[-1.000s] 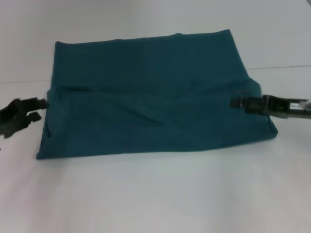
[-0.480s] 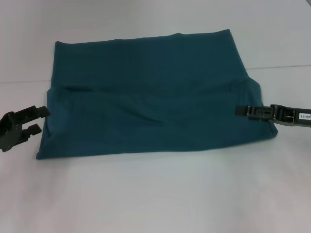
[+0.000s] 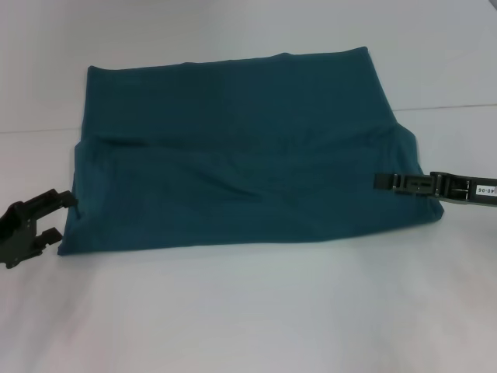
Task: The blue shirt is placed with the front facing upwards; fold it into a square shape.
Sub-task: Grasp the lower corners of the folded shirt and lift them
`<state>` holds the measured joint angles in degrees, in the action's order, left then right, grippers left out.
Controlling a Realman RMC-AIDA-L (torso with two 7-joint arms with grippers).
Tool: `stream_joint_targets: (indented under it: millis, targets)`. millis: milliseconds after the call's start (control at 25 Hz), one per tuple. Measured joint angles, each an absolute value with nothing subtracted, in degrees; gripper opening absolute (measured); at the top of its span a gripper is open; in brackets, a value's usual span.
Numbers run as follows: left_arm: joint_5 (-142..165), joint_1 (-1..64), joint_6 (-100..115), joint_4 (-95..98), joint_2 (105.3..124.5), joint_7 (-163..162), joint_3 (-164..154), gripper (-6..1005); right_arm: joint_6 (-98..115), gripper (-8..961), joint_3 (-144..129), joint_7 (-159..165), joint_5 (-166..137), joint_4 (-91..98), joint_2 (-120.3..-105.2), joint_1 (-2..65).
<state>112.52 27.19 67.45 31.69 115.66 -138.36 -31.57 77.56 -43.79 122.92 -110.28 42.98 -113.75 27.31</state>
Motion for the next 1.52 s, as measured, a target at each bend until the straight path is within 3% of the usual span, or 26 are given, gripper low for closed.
stream_joint_targets:
  millis: [1520]
  targets:
    - [115.95, 29.34, 58.12, 29.97, 115.5, -134.89, -37.17, 866, 77.53, 807, -42.33, 122.53, -110.21, 41.66, -113.64, 27.57]
